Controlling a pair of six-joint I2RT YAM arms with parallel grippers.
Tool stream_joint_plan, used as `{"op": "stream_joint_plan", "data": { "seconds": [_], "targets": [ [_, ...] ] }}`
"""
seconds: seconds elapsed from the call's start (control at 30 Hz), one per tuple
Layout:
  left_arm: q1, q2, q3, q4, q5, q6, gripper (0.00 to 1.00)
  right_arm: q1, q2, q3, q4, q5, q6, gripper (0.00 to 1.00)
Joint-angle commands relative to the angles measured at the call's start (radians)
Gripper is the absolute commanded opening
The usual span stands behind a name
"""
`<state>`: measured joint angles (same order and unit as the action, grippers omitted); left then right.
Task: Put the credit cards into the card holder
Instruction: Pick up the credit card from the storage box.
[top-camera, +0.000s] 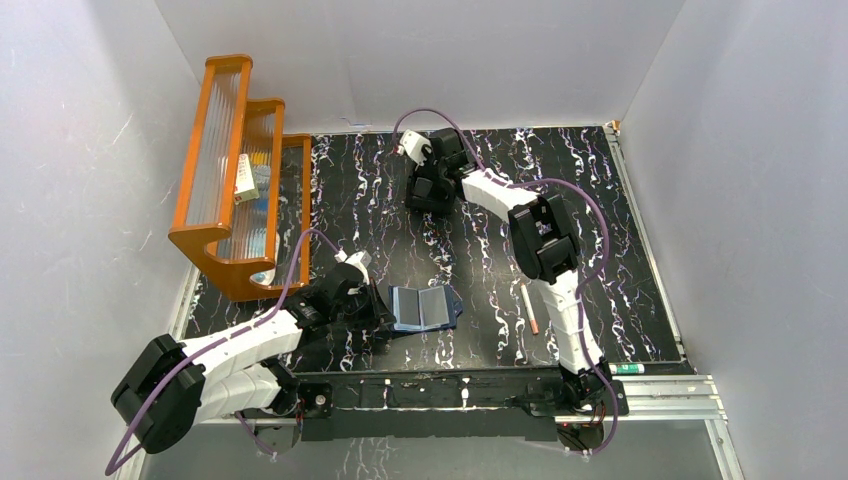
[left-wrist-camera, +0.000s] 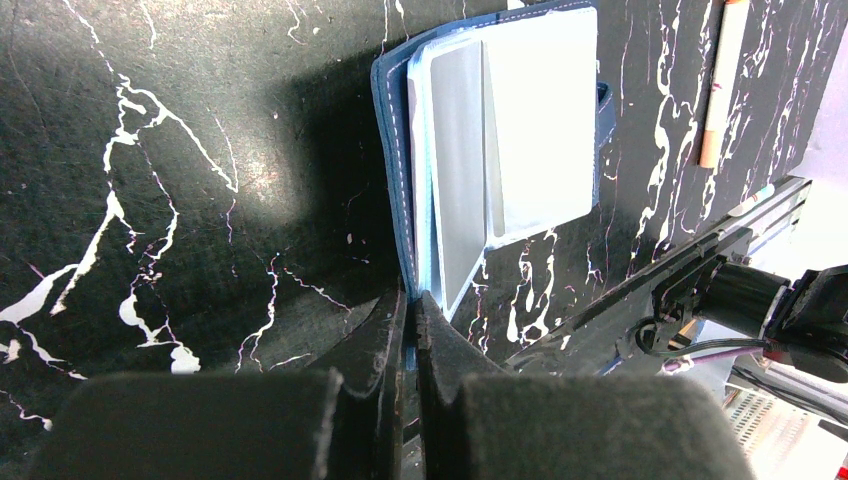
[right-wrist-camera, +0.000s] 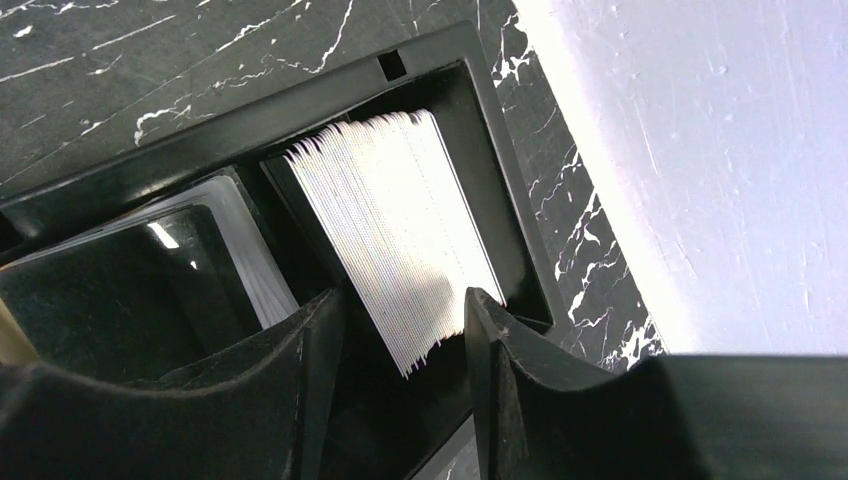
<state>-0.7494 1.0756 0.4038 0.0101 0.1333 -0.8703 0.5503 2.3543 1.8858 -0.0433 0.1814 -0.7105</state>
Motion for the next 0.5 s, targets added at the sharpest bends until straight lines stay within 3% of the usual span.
{"op": "stream_joint_plan", "data": {
  "seconds": [0.0, 0.47],
  "targets": [
    [-0.004, 0.001, 0.009, -0.004, -0.007, 0.011, 0.00, -0.011, 0.021, 0.064, 0.040, 0.002, 0.007, 0.56],
    [-0.004, 0.005, 0.010, -0.001, -0.008, 0.010, 0.00, -0.022, -0.011, 0.093, 0.030, -0.010, 0.048, 0.40]
  ]
}}
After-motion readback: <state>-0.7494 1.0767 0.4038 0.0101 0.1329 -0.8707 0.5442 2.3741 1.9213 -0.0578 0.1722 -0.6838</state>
